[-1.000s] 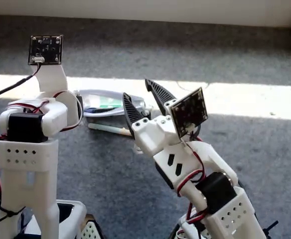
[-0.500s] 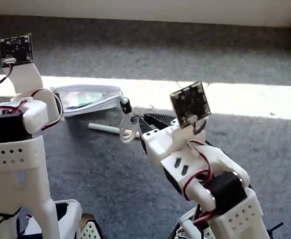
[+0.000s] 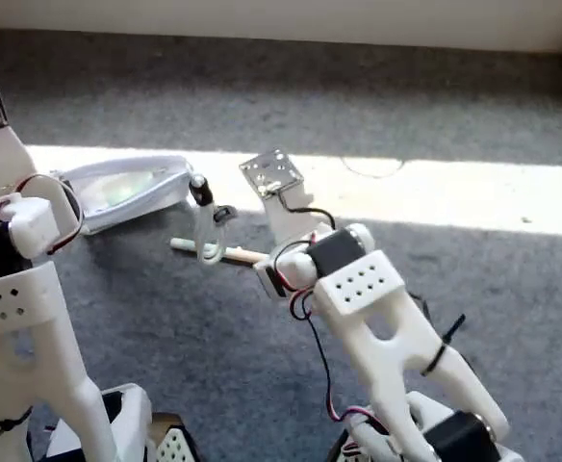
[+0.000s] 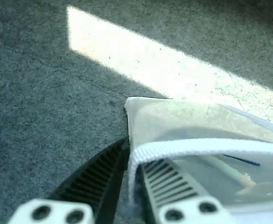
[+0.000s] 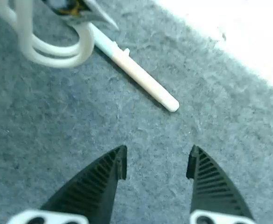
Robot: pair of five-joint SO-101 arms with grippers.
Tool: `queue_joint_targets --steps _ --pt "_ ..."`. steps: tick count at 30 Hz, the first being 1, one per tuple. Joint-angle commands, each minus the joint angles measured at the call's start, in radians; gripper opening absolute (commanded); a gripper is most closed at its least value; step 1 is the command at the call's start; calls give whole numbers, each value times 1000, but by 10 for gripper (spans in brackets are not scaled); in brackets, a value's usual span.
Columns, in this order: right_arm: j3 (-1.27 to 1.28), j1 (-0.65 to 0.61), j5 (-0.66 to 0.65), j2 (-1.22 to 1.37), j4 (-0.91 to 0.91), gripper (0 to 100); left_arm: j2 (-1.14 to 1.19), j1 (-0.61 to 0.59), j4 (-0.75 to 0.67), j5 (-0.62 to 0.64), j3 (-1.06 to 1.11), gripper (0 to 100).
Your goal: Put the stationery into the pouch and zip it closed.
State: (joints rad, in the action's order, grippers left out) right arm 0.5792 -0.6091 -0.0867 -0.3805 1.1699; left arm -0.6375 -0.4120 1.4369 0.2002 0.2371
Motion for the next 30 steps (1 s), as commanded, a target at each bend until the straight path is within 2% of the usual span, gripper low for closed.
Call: queue_joint_targets --steps 1,7,13,22,25,29,30 --pt "-81 13 -80 117 -44 206 -19 -61 -25 6 -16 6" --pt "-140 16 -104 286 -163 206 -19 -62 -18 6 -15 6" --pt "-262 24 -198 433 -163 206 -19 -62 -18 6 -15 6" --pt "-358 27 -204 590 -166 204 -19 -62 -18 6 -13 6" --pt "-355 42 -259 602 -166 149 -19 -62 -18 6 -13 6" --pt "-352 42 -365 601 -160 4 -19 -62 -18 6 -13 6" --pt "-351 42 -373 601 -150 3 -19 -62 -20 6 -13 6"
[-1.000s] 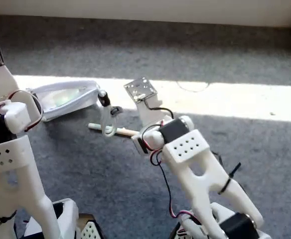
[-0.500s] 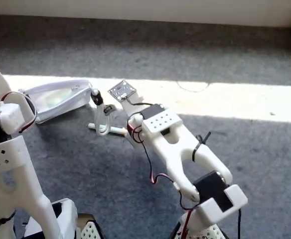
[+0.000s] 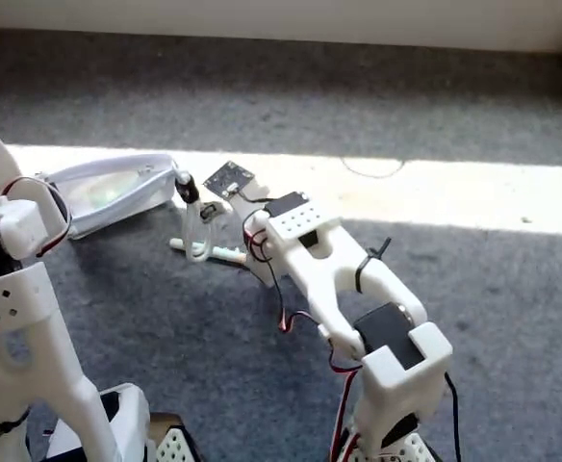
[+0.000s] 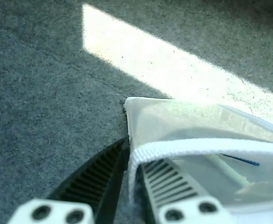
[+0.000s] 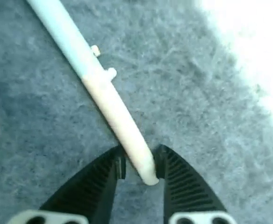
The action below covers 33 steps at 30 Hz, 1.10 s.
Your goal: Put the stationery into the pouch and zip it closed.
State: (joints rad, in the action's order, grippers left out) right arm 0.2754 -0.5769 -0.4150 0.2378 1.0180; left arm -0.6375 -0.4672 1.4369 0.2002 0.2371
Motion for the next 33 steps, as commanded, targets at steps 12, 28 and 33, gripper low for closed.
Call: queue_joint_targets --steps 12,28,33 --pt "-10 96 -49 -145 226 5 -19 -7 -23 6 -13 6" --pt "395 384 -49 -526 226 8 -19 84 -18 8 -15 6" --pt "437 424 -43 -581 232 157 -19 104 -18 8 -15 6"
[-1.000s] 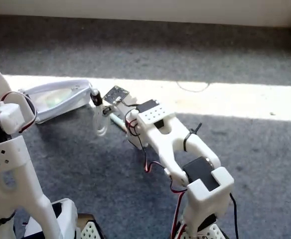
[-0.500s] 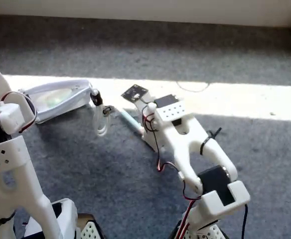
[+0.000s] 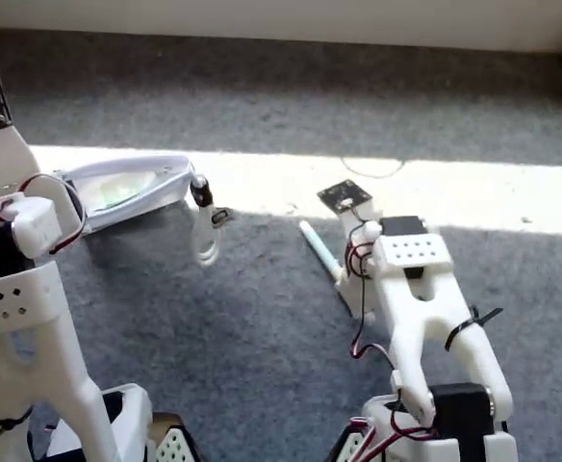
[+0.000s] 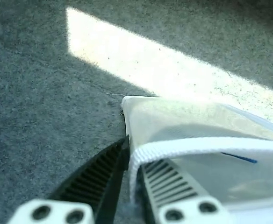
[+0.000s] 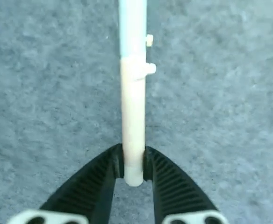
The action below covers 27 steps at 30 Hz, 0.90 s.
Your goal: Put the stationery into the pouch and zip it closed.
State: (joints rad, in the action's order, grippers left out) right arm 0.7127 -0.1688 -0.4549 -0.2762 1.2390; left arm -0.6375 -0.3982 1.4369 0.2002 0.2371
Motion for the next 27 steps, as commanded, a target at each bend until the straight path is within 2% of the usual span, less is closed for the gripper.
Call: queue_joint_targets --steps 1,11,21,27 --pt "-1 16 -3 -77 12 182 -19 35 -18 8 -15 6" --pt "-10 -61 -2 -122 -7 191 -18 35 -25 6 5 6" --pt "-36 -162 0 -120 -173 191 -18 35 -21 6 7 6" --pt "-65 -203 66 -117 -251 191 -18 35 -20 6 7 6"
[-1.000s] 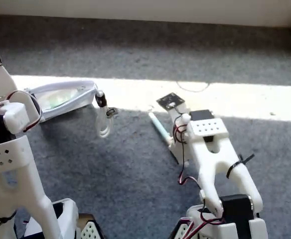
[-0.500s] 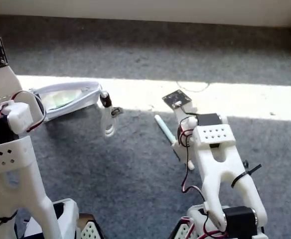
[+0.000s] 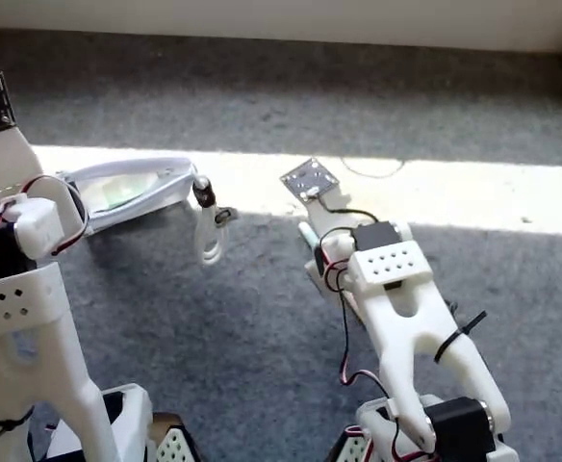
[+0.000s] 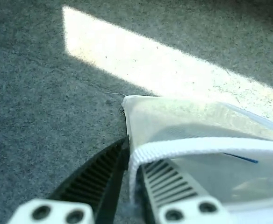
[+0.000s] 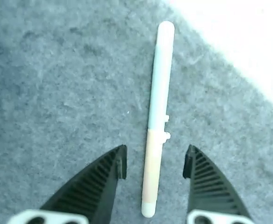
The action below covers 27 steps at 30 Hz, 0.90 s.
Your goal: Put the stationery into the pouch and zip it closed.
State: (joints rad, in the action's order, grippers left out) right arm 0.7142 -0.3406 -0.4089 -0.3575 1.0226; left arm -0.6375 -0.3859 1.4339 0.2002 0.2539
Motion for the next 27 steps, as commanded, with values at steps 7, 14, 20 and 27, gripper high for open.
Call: queue_joint_targets --steps 7,14,20,27 --pt "-185 -62 23 51 -36 164 -18 22 -20 6 4 6" --pt "-449 -64 127 381 -30 127 -19 22 -23 5 21 6" --pt "-553 -73 132 538 -28 127 -19 22 -23 5 21 6" --pt "-562 -73 129 601 -31 128 -19 22 -23 5 21 6"
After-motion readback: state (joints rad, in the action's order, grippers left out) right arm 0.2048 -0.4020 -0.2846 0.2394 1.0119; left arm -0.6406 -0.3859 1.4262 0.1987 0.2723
